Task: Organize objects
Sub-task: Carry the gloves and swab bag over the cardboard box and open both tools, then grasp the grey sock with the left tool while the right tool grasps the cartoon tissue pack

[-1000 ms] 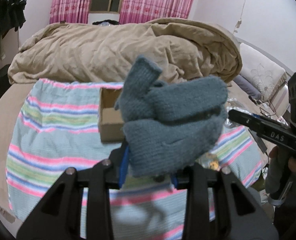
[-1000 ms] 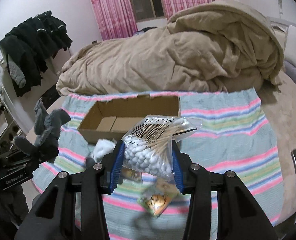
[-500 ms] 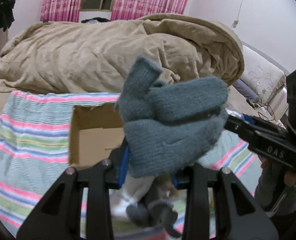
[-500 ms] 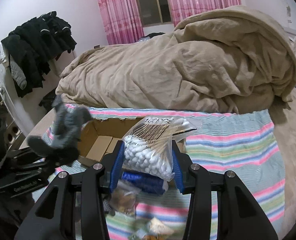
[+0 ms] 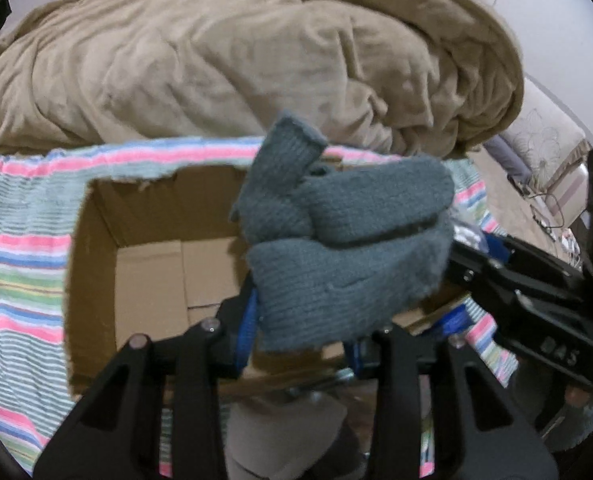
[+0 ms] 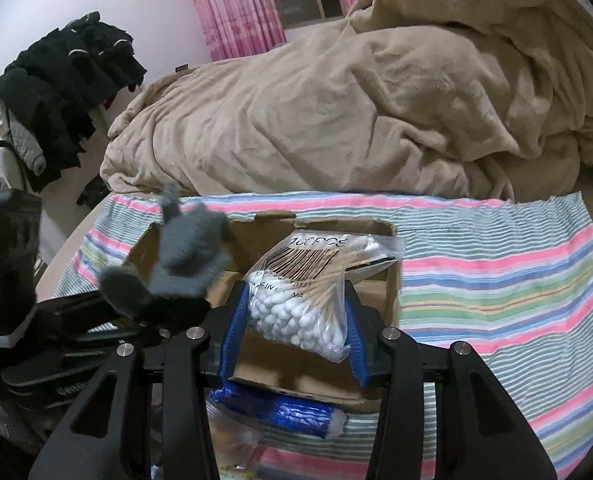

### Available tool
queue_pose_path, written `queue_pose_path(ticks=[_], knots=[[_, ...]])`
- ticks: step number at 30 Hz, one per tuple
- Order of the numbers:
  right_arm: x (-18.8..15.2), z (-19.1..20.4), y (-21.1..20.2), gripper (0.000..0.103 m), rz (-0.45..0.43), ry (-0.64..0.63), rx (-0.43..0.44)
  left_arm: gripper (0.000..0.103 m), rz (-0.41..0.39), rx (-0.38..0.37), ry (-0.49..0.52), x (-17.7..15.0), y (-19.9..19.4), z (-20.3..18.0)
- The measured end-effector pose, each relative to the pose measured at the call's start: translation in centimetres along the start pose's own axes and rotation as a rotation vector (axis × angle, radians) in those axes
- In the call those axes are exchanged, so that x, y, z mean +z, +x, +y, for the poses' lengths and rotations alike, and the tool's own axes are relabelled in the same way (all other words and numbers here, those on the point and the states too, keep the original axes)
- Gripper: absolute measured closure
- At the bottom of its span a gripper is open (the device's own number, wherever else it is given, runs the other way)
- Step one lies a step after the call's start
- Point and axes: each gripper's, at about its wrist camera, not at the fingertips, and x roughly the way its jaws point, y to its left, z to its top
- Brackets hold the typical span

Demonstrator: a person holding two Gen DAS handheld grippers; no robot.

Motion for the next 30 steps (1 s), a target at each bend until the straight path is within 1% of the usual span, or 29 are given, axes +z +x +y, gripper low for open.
queue_pose_path(ticks=[3,4,5,6,8,9,11,18,21,30], knots=[[-0.2,0.4,0.5,0.055,0.005,-0.028,-0.005,0.058,0.009,0.013,-0.020,0.0,0.3,0.3],[-0.3,0.5,0.7,0.055,0.006,-0.033,-0.013,0.044,0.002,0.020,-0.031,0.1,0.1,0.5],[-0.4,0.4,0.8,0.054,0.009,-0.032,-0.021,0.037,-0.003,0.029,-0.040,0.0,-0.1,0.7],[-0.3,0.2,0.8,0.052,0.010,-0.028,-0.020,0.035,-0.008,0.034,-0.050,0.1,-0.3,0.9],[-0.3,0.0,0.4,0.035,-0.003,-0.019,-0.027,0.033,-0.017,0.022,-0.064,0.1,-1.0,1.3],[-0.3,0.0,0.0,0.032,-0.014,-0.020,-0.032,0.033,-0.023,0.026,-0.063,0.1,-1.4,1.3],[-0.2,0.0,-0.8,0.031,-0.029,-0.019,-0.036,0.033,-0.037,0.035,-0.059,0.0,-2.5,1.2],[-0.4,0.9,-3.8,0.031,-0.053,-0.029,-0.052,0.032,-0.092,0.029,-0.057,-0.9,-6.9,0.5],[-0.6,1.5,-5.4,0.031,-0.065,-0.026,-0.057,0.027,-0.114,0.028,-0.059,-1.7,-9.0,0.3],[-2.3,3.0,-10.0,0.031,-0.084,-0.021,-0.075,0.026,-0.149,0.017,-0.072,-4.6,-14.1,-0.2]])
